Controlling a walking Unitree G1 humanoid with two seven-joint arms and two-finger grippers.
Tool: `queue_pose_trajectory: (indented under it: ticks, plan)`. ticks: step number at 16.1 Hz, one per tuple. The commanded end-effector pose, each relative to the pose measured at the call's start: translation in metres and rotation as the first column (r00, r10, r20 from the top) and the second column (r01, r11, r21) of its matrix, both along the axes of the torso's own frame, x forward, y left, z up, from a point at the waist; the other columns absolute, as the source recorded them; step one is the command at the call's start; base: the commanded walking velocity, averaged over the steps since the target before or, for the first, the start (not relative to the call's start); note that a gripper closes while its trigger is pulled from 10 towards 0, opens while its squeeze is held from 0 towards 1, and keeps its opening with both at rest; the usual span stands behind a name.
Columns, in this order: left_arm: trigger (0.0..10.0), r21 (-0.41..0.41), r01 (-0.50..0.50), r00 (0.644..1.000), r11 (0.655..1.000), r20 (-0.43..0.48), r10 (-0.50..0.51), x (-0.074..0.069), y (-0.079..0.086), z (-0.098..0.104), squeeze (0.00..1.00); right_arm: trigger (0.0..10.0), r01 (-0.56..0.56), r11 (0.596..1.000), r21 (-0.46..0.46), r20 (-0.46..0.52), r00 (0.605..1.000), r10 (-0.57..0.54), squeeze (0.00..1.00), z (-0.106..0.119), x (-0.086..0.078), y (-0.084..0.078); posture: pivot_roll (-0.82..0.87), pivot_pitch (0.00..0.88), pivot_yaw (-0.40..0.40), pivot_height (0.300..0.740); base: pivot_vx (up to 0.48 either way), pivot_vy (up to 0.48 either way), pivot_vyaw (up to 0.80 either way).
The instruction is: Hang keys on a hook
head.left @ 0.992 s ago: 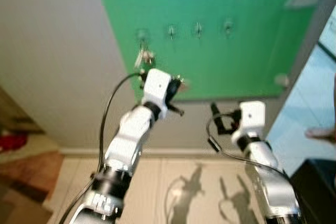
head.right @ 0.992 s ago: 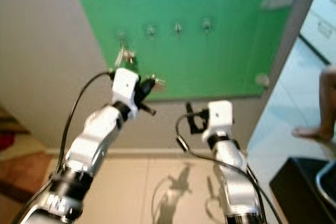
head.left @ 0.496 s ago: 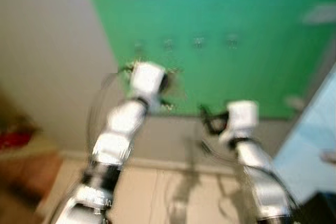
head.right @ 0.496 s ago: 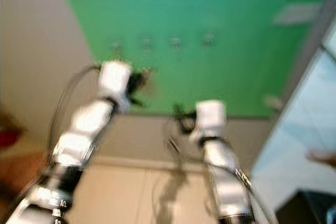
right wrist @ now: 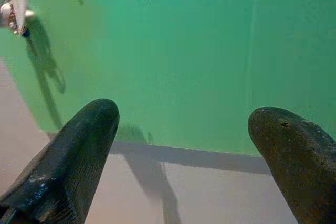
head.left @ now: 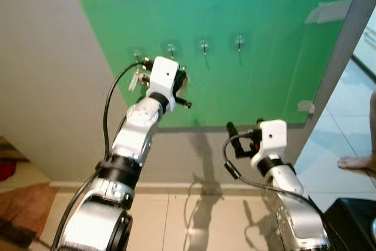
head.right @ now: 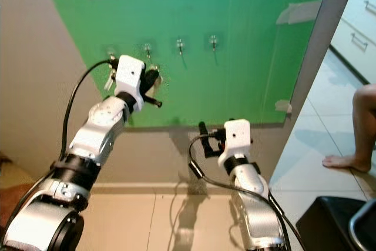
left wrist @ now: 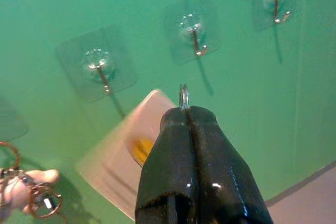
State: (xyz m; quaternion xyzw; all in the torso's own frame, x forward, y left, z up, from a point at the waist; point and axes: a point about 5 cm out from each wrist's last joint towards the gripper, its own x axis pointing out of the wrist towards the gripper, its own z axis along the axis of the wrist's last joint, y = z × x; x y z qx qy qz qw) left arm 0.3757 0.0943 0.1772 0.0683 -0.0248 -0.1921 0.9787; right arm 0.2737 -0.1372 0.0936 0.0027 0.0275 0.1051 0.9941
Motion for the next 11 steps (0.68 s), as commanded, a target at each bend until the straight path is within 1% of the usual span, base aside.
queue_pose_trajectory:
  ticks: [1, 3, 4, 6, 8, 11]
  plan:
    - [0.0, 0.016, -0.038, 0.999, 0.999, 0.025, 0.038, 0.006, 0.007, 0.009, 0.00, 10.0, -0.010, 1.000, -0.005, 0.013, 1.000, 0.010, 0.00, 0.002, -0.001, 0.002, -0.14, 0.000, 0.123, 0.740, 0.000, 0.000, 0.00]
    - [0.0, 0.034, -0.078, 0.997, 0.996, 0.000, 0.078, 0.015, 0.011, 0.009, 0.00, 10.0, -0.011, 1.000, -0.007, 0.004, 1.000, 0.011, 0.00, 0.000, -0.003, 0.002, -0.14, 0.000, 0.122, 0.740, 0.000, 0.000, 0.00]
    - [0.0, 0.028, -0.086, 0.996, 0.996, -0.004, 0.086, 0.017, 0.013, 0.009, 0.00, 10.0, -0.012, 1.000, -0.007, 0.003, 1.000, 0.012, 0.00, -0.001, -0.003, 0.002, -0.14, 0.000, 0.122, 0.740, 0.000, 0.000, 0.00]
    - [0.0, 0.011, -0.128, 0.992, 0.992, -0.014, 0.128, 0.023, 0.021, 0.012, 0.00, 10.0, -0.013, 1.000, -0.007, -0.002, 1.000, 0.013, 0.00, -0.002, -0.005, 0.003, -0.14, 0.000, 0.122, 0.740, 0.000, 0.000, 0.00]
    - [0.0, 0.002, -0.154, 0.988, 0.988, -0.008, 0.154, 0.027, 0.024, 0.017, 0.00, 10.0, -0.012, 1.000, -0.008, -0.011, 1.000, 0.012, 0.00, -0.004, -0.009, 0.002, -0.14, 0.000, 0.125, 0.740, 0.000, 0.000, 0.00]
    - [0.0, 0.022, -0.184, 0.983, 0.983, -0.008, 0.185, 0.032, 0.026, 0.020, 0.00, 10.0, -0.009, 1.000, -0.009, -0.029, 1.000, 0.009, 0.00, -0.009, -0.015, 0.001, -0.15, 0.000, 0.129, 0.740, 0.000, 0.000, 0.00]
